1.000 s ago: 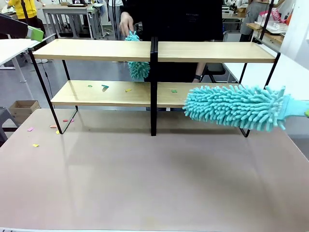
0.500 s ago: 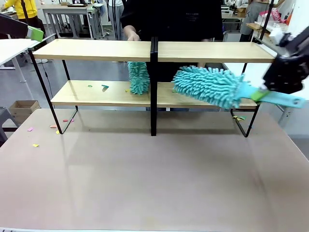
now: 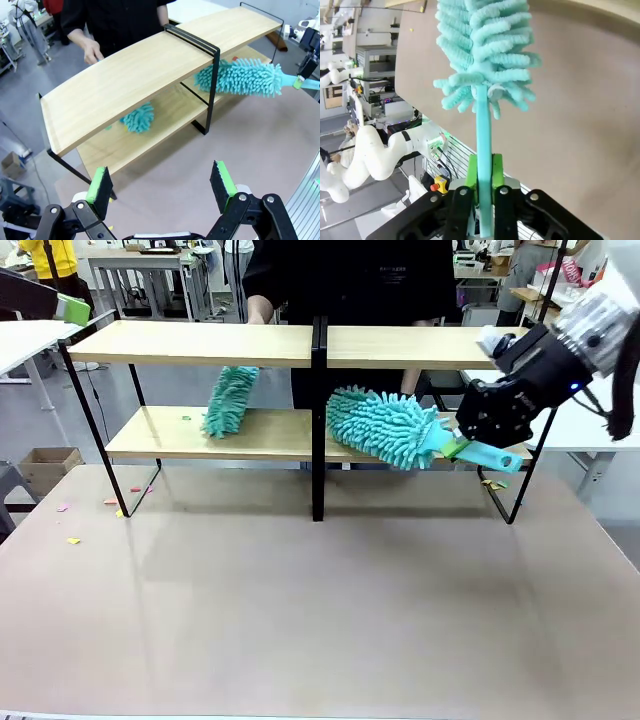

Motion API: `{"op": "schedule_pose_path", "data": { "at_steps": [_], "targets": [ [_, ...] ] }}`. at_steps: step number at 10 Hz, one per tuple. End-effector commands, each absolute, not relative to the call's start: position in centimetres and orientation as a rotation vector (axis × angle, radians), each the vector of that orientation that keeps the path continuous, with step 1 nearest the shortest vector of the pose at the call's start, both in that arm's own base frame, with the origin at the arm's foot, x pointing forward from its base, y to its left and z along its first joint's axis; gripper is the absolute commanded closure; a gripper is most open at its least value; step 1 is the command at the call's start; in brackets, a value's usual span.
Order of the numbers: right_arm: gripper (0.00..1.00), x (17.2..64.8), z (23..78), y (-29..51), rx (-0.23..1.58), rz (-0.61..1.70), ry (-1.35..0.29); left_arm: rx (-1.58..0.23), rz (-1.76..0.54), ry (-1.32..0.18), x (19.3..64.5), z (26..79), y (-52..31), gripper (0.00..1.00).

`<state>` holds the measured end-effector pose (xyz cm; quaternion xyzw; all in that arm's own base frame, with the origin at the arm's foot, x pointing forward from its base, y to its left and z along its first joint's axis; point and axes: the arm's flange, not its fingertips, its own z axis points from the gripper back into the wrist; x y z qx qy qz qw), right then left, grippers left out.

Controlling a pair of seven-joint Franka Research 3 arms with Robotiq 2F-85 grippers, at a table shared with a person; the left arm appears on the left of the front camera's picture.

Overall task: Clean the shelves.
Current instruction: Clean another randomly selected level of the Shelf with the Duster.

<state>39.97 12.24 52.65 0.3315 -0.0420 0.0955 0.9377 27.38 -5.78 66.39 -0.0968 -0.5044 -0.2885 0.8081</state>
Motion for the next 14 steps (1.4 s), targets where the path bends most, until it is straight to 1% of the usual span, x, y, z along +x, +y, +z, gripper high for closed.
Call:
{"op": "schedule_pose_path", "data": {
  "at_steps": [1, 2, 4, 6, 7, 8, 9, 10, 12, 13, 14],
  "targets": [
    [0.88, 38.4, 53.8, 8.6, 0.747, 0.128, -0.116, -0.216, -0.627, -1.081, 27.4, 66.3, -5.6, 0.0],
    [0.88, 36.0, 54.2, 4.5, 0.782, 0.092, -0.142, -0.216, -0.627, -1.081, 27.4, 66.3, -5.6, 0.0],
    [0.88, 27.8, 54.2, -5.4, 0.908, 0.143, -0.05, -0.216, -0.627, -1.081, 27.4, 66.3, -5.6, 0.0],
    [0.88, 21.6, 51.5, -11.4, 1.036, 0.158, 0.123, -0.216, -0.627, -1.081, 27.4, 66.3, -5.6, 0.0],
    [0.88, 19.3, 50.4, -13.6, 1.114, 0.224, 0.138, -0.216, -0.627, -1.081, 27.4, 66.3, -5.6, 0.0],
    [0.88, 17.6, 49.8, -15.2, 1.17, 0.255, 0.119, -0.216, -0.627, -1.081, 27.4, 66.3, -5.6, 0.0],
    [0.88, 17.3, 49.6, -15.5, 1.167, 0.235, 0.135, -0.216, -0.627, -1.081, 27.4, 66.3, -5.6, 0.0],
    [0.88, 17.9, 49.8, -15.1, 1.133, 0.221, 0.156, -0.216, -0.627, -1.081, 27.4, 66.3, -5.6, 0.0],
    [0.88, 18.8, 50.3, -14.8, 1.118, 0.216, 0.141, -0.216, -0.627, -1.081, 27.4, 66.3, -5.6, 0.0],
    [0.88, 20.1, 51.1, -13.2, 1.09, 0.211, 0.082, -0.216, -0.627, -1.081, 27.4, 66.3, -5.6, 0.0],
    [0.88, 23.3, 52.2, -9.9, 1.03, 0.211, 0.002, -0.216, -0.627, -1.081, 27.4, 66.3, -5.6, 0.0]
  ]
}}
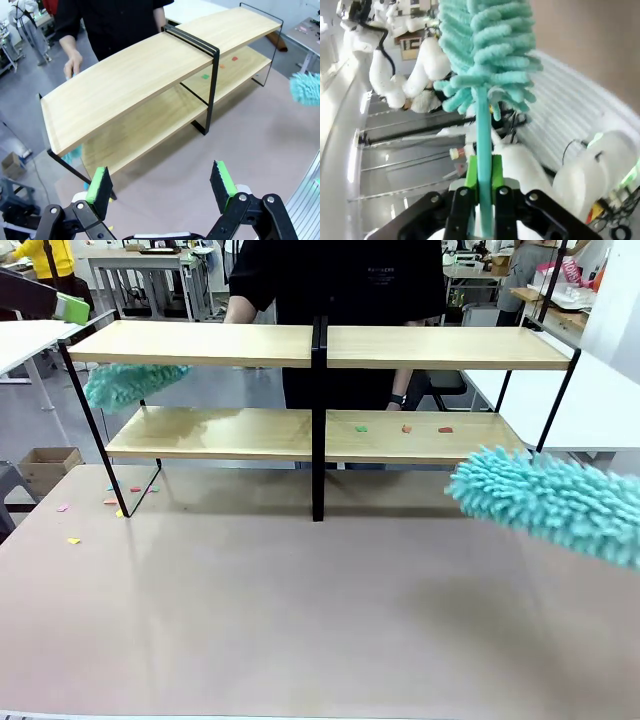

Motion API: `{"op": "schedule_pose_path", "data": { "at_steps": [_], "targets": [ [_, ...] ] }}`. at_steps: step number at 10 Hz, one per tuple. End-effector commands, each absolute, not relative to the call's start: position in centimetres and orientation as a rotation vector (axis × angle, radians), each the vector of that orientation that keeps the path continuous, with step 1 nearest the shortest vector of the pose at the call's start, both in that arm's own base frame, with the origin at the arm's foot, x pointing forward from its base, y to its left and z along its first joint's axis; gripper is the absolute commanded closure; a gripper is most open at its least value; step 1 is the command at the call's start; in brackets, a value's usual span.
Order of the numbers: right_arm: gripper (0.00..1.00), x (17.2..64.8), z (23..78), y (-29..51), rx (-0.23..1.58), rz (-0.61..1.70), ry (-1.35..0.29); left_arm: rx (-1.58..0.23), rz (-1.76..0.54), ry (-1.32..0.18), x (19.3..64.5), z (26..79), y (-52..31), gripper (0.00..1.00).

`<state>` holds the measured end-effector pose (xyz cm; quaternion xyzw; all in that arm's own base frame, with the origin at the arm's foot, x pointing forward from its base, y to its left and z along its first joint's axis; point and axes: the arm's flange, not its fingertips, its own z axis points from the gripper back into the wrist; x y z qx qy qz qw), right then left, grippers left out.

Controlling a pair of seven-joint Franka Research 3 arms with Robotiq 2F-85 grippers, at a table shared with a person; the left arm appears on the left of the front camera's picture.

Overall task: Clean the shelves.
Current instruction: Clean another randomly selected level of the Shelf with the Duster.

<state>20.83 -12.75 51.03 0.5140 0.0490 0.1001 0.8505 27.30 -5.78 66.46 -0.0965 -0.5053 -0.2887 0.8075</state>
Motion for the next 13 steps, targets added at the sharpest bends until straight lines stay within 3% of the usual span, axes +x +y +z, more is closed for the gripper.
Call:
{"op": "schedule_pose_path", "data": {
  "at_steps": [1, 4, 6, 8, 13],
  "targets": [
    [0.88, 24.9, 52.4, -8.4, 1.011, 0.216, 0.006, -0.216, -0.627, -1.081, 27.4, 66.3, -5.6, 0.0],
    [0.88, 33.2, 52.9, 0.2, 0.892, 0.199, -0.012, -0.216, -0.627, -1.081, 27.4, 66.3, -5.6, 0.0],
    [0.88, 36.4, 53.5, 4.8, 0.88, 0.111, -0.079, -0.216, -0.627, -1.081, 27.4, 66.3, -5.6, 0.0],
    [0.88, 39.7, 52.7, 9.1, 0.813, 0.102, -0.027, -0.216, -0.627, -1.081, 27.4, 66.3, -5.6, 0.0],
    [0.88, 41.9, 50.9, 12.2, 0.666, 0.027, -0.066, -0.216, -0.627, -1.081, 27.4, 66.3, -5.6, 0.0]
  ]
}}
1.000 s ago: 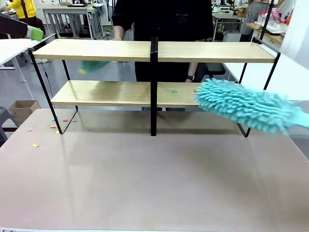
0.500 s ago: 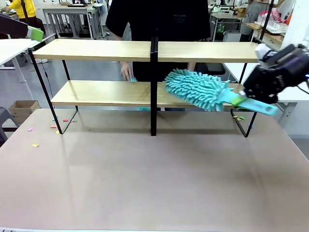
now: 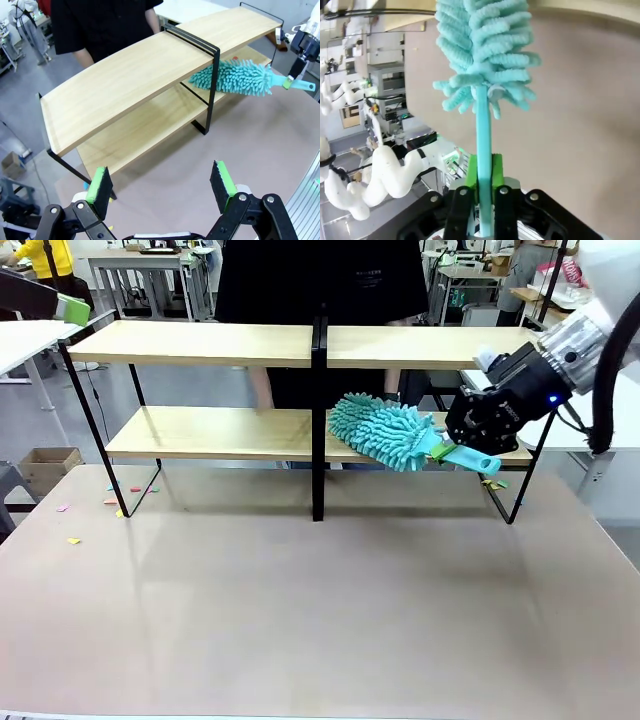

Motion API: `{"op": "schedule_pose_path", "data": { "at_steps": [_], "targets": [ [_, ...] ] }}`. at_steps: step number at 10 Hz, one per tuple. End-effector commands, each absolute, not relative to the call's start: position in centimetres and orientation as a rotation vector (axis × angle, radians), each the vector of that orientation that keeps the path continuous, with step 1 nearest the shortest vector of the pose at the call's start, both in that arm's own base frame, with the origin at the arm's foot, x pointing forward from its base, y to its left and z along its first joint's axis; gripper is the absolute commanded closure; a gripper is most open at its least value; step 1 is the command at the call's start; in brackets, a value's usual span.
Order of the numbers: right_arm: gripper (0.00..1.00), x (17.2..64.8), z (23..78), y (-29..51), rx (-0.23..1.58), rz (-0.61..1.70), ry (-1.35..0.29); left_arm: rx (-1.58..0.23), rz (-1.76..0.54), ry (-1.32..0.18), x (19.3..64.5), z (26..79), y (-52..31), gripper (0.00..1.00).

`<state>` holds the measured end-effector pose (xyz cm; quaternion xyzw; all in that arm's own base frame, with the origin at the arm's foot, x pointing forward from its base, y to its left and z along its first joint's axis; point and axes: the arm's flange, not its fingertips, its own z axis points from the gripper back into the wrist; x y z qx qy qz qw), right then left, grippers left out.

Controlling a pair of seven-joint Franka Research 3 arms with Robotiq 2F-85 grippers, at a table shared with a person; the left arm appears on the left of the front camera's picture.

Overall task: Clean the shelves.
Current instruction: Clean another randomly selected level of the Shelf with the Duster.

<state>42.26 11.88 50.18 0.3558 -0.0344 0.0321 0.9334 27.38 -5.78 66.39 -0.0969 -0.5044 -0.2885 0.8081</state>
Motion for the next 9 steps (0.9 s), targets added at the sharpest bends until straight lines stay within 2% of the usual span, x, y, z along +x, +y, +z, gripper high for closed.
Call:
{"op": "schedule_pose_path", "data": {
  "at_steps": [1, 3, 5, 7, 8, 9],
  "targets": [
    [0.88, 41.6, 50.6, 11.8, 0.607, -0.003, -0.053, -0.216, -0.627, -1.081, 27.4, 66.3, -5.6, 0.0],
    [0.88, 40.1, 50.2, 10.1, 0.439, -0.103, 0.025, -0.216, -0.627, -1.081, 27.4, 66.3, -5.6, 0.0],
    [0.88, 37.4, 51.9, 6.5, 0.306, -0.269, -0.079, -0.216, -0.627, -1.081, 27.4, 66.3, -5.6, 0.0],
    [0.88, 33.9, 52.6, 2.4, 0.133, -0.461, -0.099, -0.216, -0.627, -1.081, 27.4, 66.3, -5.6, 0.0],
    [0.88, 31.7, 53.5, 0.8, 0.135, -0.49, -0.22, -0.216, -0.627, -1.081, 27.4, 66.3, -5.6, 0.0],
    [0.88, 29.8, 54.9, 1.1, 0.349, -0.26, -0.317, -0.216, -0.627, -1.081, 27.4, 66.3, -5.6, 0.0]
  ]
}}
